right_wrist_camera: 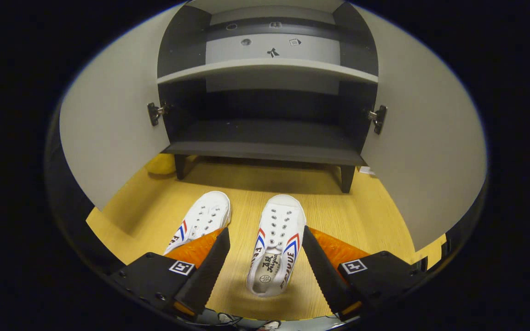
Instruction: Grab one shoe with the right hand and put it into the shoe cabinet, grab the other shoe with the left hand and put it into the shoe cabinet; then close the right door with the right hand and the left door with the left hand.
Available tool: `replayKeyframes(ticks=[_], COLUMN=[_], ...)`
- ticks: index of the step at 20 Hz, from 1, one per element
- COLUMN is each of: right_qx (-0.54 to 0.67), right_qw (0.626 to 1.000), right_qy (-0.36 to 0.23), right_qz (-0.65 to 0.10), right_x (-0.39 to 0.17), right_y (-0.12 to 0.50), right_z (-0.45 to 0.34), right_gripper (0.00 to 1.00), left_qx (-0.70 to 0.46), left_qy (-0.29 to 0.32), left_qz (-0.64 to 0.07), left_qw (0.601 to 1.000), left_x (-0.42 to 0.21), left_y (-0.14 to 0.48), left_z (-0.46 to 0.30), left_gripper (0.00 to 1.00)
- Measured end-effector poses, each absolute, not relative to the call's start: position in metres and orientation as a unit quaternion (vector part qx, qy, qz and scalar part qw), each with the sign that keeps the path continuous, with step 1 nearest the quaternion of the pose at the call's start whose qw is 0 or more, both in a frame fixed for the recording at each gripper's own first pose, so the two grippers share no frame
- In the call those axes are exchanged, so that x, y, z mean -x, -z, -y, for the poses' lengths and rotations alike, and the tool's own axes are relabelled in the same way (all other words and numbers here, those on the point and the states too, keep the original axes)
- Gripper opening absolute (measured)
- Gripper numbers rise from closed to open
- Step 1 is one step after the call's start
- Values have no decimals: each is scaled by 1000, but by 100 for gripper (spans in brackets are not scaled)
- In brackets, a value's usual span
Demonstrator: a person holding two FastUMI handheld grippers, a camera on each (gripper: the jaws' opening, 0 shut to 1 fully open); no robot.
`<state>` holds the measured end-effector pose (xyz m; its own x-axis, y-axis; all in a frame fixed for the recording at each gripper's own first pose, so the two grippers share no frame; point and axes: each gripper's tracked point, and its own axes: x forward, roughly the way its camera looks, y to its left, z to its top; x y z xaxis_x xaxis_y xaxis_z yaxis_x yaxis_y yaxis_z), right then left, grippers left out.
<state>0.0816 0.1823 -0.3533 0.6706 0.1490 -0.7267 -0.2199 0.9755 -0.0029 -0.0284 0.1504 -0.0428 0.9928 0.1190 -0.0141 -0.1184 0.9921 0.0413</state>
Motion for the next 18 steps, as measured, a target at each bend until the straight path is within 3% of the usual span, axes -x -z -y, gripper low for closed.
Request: replayKeyframes(ticks=[5,8,10,11,12,14,15,16,17,18], right_qx=[64,72,84,91,94,104,122,133,135,136], right_qw=[892,875,867,867,866,863,861,860,858,857], right_qy=[-107,-96,-80,-73,-72,-82,-73,-66,-67,-78], right_qz=[-435,-469,-485,-485,-485,-488,-487,-489,-490,-491], right_x=[-94,-97,-97,-98,-99,-98,-99,-103,-101,-103], right_y=[395,418,431,433,435,440,441,441,441,444], right_z=[-201,-205,-200,-197,-196,-198,-192,-187,-188,-189], right_gripper=[100,91,91,87,73,58,60,53,36,33], left_qx=[-22,-21,-16,-14,-13,-9,-8,-10,-13,-15], left_qy=[-57,-49,-37,-32,-27,-17,-13,-10,-8,-5], left_qz=[-24,-31,-32,-33,-34,-41,-43,-43,-39,-37], left_qw=[998,998,999,999,999,999,999,999,999,999], left_x=[30,34,38,38,37,35,34,32,29,26], left_y=[59,65,69,71,73,78,79,78,75,73], left_z=[-165,-166,-162,-158,-155,-146,-141,-134,-129,-123], left_gripper=[79,79,80,80,80,79,79,79,79,80])
